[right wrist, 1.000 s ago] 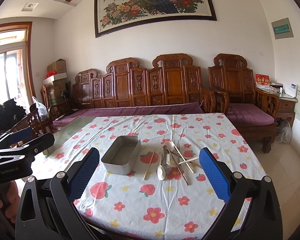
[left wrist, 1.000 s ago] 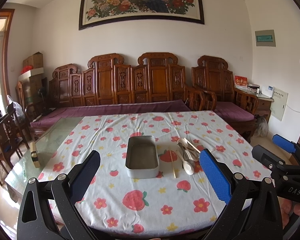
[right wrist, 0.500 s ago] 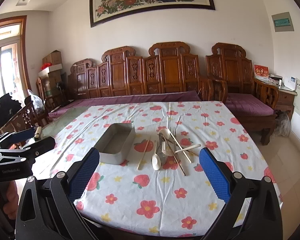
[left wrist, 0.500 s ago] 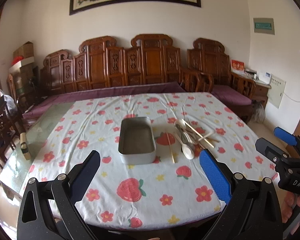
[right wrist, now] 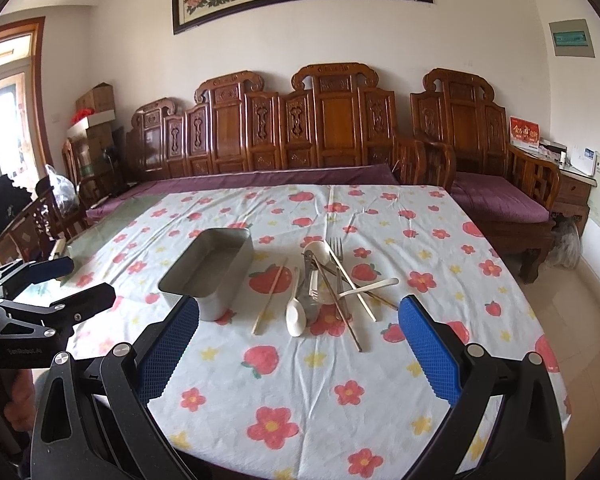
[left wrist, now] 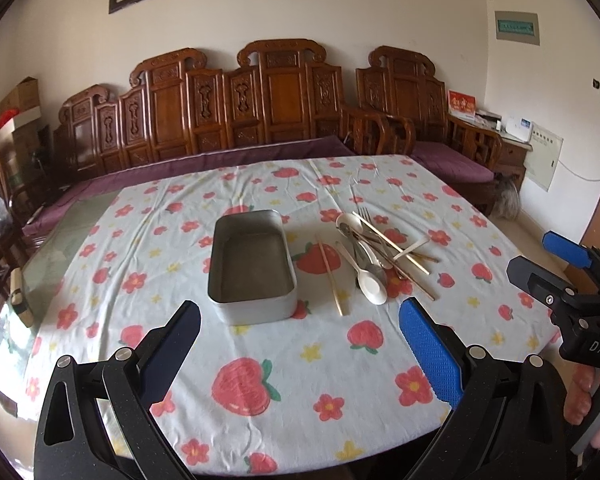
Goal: Organize utensils
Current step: 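Reach into the utensil pile and grasp a dark wooden chopstick with the right tool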
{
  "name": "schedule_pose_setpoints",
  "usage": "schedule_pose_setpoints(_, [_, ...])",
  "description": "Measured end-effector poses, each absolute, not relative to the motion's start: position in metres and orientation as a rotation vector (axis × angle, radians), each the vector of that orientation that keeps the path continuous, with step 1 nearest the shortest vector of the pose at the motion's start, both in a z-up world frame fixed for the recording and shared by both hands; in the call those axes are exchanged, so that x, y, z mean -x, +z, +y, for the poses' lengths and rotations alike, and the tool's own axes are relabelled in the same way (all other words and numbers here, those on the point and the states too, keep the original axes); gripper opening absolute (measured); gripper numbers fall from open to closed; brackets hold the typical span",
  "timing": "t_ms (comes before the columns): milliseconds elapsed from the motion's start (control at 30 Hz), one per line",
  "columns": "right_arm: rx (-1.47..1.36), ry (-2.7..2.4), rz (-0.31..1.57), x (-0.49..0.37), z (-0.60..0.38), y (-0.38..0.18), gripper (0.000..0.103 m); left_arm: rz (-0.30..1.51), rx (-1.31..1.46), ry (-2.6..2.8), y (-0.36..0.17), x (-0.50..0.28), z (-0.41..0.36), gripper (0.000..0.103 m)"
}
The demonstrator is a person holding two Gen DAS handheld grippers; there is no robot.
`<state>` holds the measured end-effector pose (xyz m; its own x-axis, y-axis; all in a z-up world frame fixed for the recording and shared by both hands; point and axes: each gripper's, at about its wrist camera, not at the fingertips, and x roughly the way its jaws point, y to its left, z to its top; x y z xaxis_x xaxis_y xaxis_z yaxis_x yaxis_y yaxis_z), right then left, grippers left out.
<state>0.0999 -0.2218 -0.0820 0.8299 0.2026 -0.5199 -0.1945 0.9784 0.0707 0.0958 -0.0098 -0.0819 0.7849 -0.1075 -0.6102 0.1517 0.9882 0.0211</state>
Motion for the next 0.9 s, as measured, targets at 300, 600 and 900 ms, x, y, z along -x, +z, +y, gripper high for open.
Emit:
schedule_pose_setpoints(300, [0.008, 0.236, 0.587, -0.145, -0.234, -0.104, 0.078, 0.686, -0.091, -0.174, -0.099, -0.13, -0.021, 0.096])
schedule_pose_setpoints(600, [0.004, 0.263, 0.662, -0.202, -0.247, -0.128, 0.044, 0.701, -0.11, -0.177, -0.108, -0.155, -0.028, 0.096])
schedule_pose_setpoints(900, [0.034, 0.326, 0.835, -0.265, -0.245, -0.18, 0.028, 0.746, -0.133, -0.19, -0.124, -0.184, -0.033, 0.096])
